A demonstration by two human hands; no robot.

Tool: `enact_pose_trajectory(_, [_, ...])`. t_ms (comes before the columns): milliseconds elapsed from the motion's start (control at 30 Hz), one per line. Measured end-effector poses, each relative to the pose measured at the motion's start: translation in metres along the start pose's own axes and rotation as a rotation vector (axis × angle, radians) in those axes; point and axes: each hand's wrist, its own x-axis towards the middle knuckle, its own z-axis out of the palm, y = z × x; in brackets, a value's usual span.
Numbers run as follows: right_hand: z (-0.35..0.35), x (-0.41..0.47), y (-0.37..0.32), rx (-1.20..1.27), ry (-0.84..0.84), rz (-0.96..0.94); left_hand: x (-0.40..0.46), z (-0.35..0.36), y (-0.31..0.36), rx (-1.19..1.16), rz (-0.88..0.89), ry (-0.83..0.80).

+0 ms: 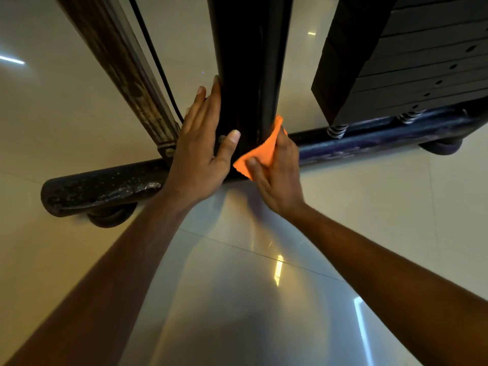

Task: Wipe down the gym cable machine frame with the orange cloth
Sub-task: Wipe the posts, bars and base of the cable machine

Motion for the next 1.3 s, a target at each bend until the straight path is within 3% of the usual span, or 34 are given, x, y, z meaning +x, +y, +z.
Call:
enact_pose_trajectory(100, [0.016,0.0,-0.021,0.017,0.073,0.099,0.001,0.007,-0.006,0.039,0.011,0.034])
enact_pose_trajectory(267, [-0.003,-0.002,0.027,-0.279,-0.087,-0.12,0.0,0.011,-0.006,0.038,0.008,0.061])
enact_pose_trajectory(500, [0.025,-0.007,-0.024,-0.021,0.125,0.127,0.0,0.011,-0.004,0.009,-0.028,0.057])
enact_pose_trajectory(700, [0.003,-0.014,0.02,-0.324,-0.113,-0.047,-0.001,0.011,-0.005,0.014,-0.026,0.056])
enact_pose_trajectory(900, [0.001,-0.003,0.005,-0.148,-0.01,0.007,0.001,0.013,-0.008,0.008,-0.028,0.061])
enact_pose_trajectory(1067, [-0.026,-0.007,0.019,-0.221,-0.207,-0.073,-0.004,0.007,0.003,0.015,-0.114,-0.006])
enact_pose_trajectory(1300, [-0.043,-0.003,-0.029,-0.024,-0.181,0.089,-0.001,-0.01,0.024,0.032,-0.191,-0.129])
